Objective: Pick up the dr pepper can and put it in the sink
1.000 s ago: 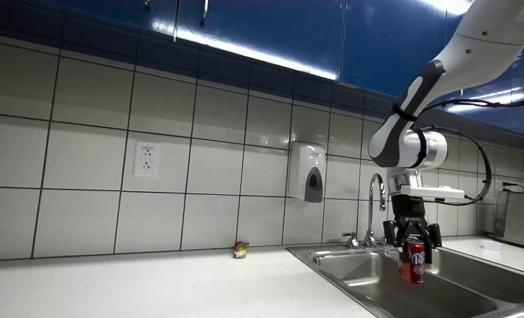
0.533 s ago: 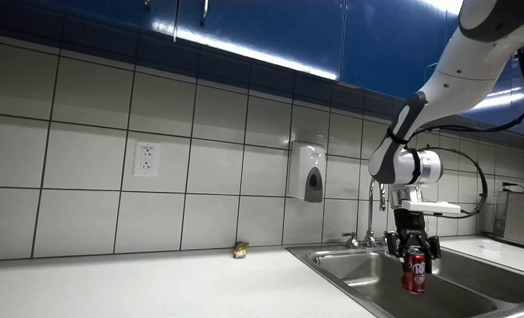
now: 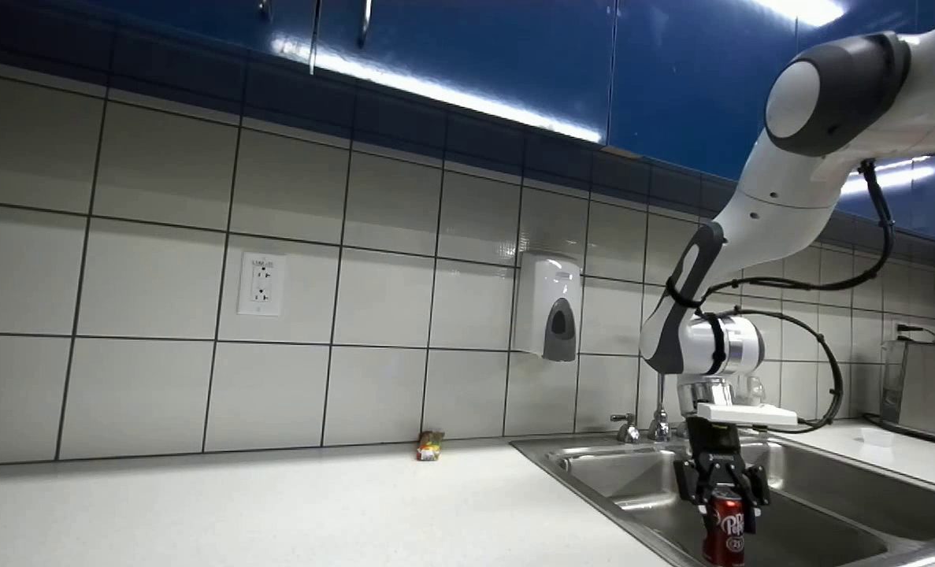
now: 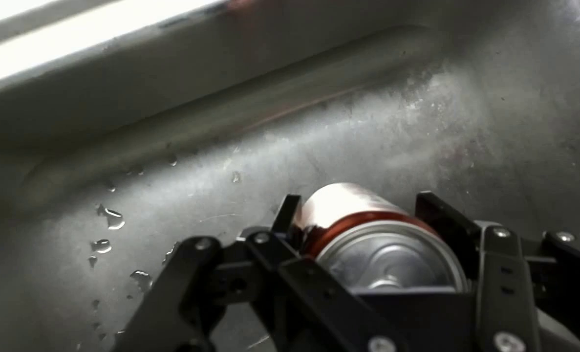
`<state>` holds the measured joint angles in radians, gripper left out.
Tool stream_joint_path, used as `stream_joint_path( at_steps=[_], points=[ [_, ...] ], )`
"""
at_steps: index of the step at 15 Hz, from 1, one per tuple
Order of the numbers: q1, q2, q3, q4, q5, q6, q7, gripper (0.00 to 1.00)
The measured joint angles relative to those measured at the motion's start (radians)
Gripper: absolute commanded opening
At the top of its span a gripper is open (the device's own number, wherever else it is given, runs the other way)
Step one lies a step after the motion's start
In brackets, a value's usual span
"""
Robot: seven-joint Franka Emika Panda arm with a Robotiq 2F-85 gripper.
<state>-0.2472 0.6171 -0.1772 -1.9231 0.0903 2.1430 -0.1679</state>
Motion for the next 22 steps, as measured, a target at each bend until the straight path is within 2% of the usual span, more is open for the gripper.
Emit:
stream_joint_path(
  at_steps=[5, 13, 22],
  points=[
    [-0.009, 0.070, 0.000, 0.046, -0.012, 0.004, 0.000, 0.38],
    [0.041, 0.073, 0.000, 0.043, -0.104, 0.062, 0.002, 0.38],
    [0.043, 0.112, 0.000, 0.041, -0.123, 0.126, 0.002, 0.38]
  ],
)
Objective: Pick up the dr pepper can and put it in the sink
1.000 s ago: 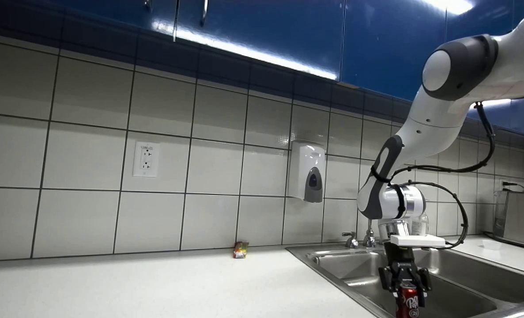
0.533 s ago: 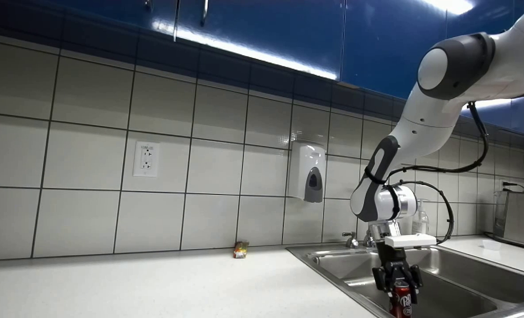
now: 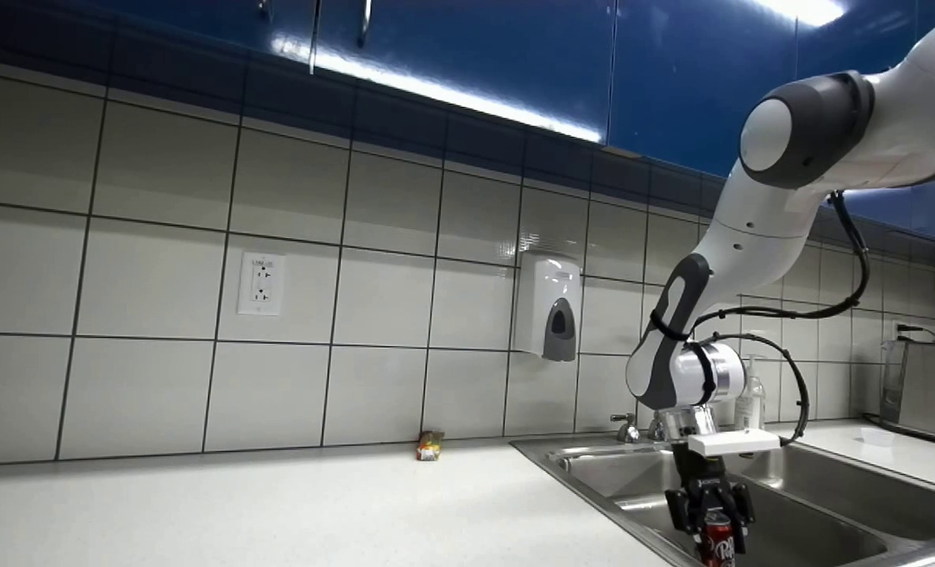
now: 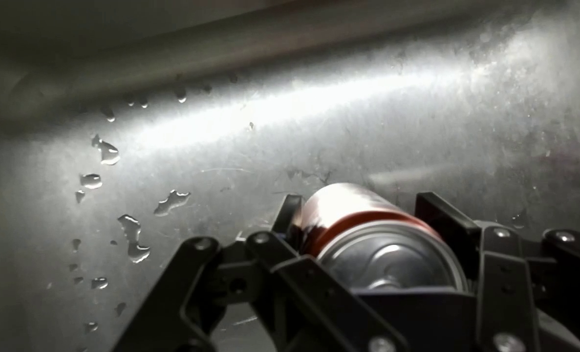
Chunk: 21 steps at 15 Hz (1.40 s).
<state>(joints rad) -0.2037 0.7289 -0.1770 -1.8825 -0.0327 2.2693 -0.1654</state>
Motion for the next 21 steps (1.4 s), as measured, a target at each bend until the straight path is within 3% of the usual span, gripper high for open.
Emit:
stream_joint_path(
  at_steps=[6, 7, 10, 17, 21],
  points=[
    [-0.003, 0.020, 0.000, 0.000, 0.000, 0.016, 0.000, 0.38],
    [-0.003, 0.020, 0.000, 0.000, 0.000, 0.017, 0.000, 0.88],
    [-0.003, 0.020, 0.000, 0.001, 0.001, 0.017, 0.001, 0.99],
    [-0.002, 0.012, 0.000, 0.001, 0.001, 0.011, 0.002, 1.00],
    [0.025, -0.071, 0.000, -0.031, -0.019, -0.045, 0.002, 1.00]
  ],
)
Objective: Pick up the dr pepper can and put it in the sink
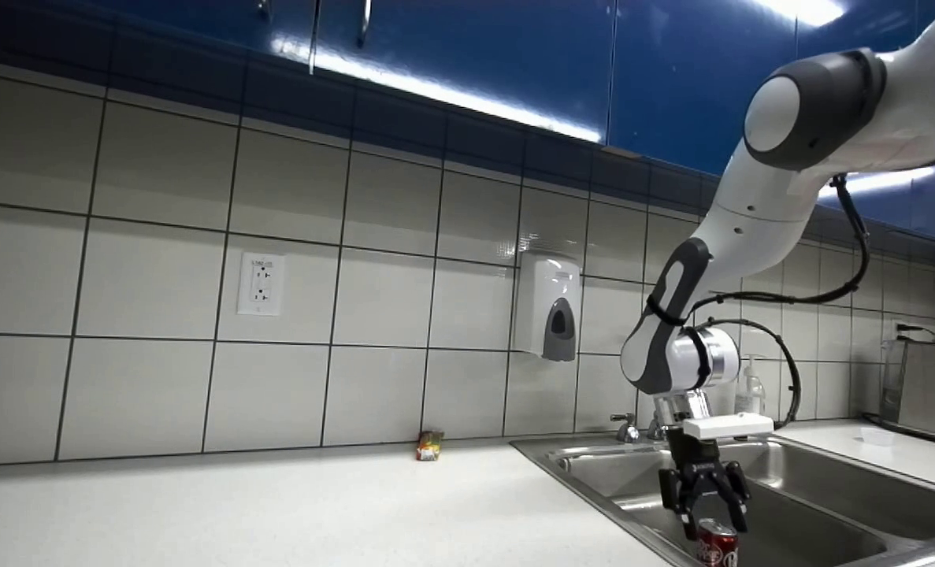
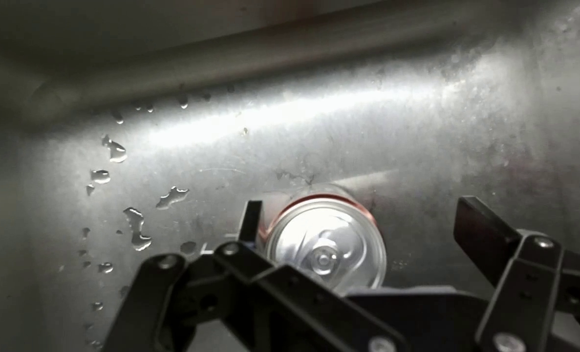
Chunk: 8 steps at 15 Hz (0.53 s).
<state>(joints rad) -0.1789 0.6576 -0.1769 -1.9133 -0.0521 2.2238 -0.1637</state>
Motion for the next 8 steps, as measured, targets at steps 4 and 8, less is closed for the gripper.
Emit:
stream_joint_path(
  at_steps=[4, 8],
  points=[
    [0.045, -0.164, 0.000, -0.088, -0.046, -0.084, 0.001, 1.00],
    [0.088, -0.317, 0.007, -0.179, -0.081, -0.134, 0.018, 1.00]
  ],
)
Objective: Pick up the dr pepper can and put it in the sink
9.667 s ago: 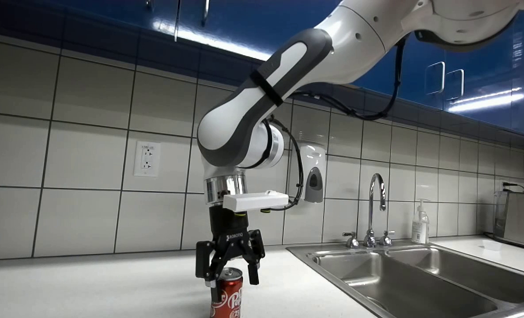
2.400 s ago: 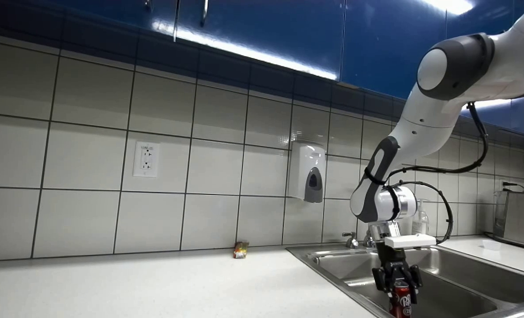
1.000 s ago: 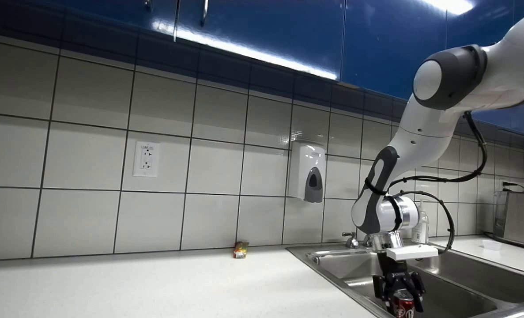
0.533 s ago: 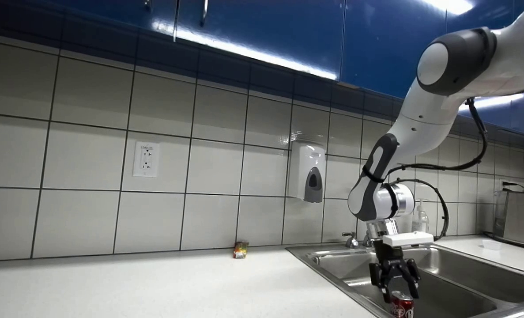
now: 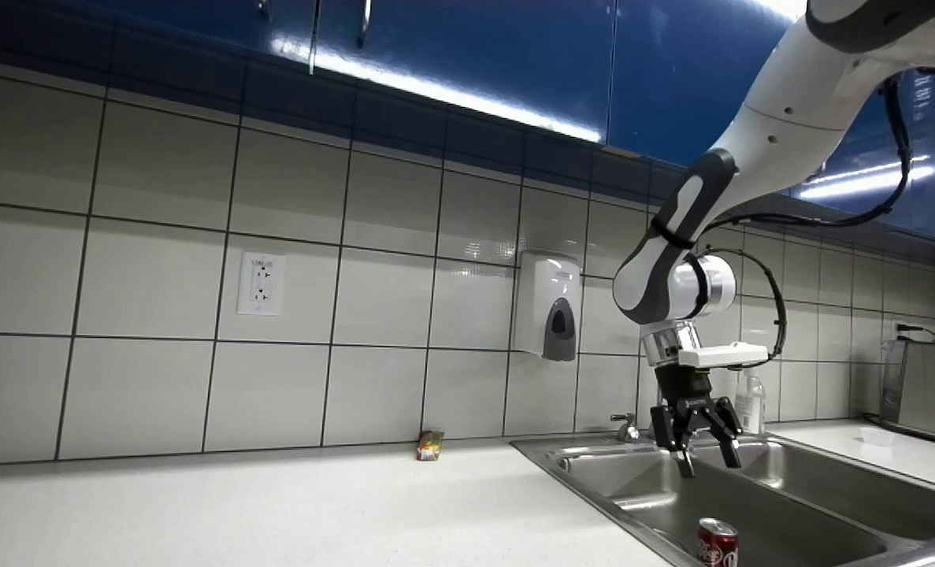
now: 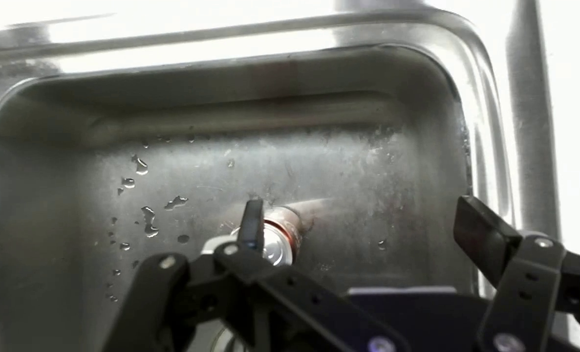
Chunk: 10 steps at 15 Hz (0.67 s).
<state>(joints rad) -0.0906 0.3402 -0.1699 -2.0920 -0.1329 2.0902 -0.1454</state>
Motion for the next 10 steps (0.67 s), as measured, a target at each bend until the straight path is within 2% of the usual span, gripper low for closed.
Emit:
stream_joint_path(
  at_steps=[5, 10],
  points=[
    [0.066, -0.150, 0.034, -0.132, -0.038, 0.074, 0.155, 1.00],
    [0.116, -0.220, 0.097, -0.237, -0.025, 0.138, 0.263, 1.00]
  ],
)
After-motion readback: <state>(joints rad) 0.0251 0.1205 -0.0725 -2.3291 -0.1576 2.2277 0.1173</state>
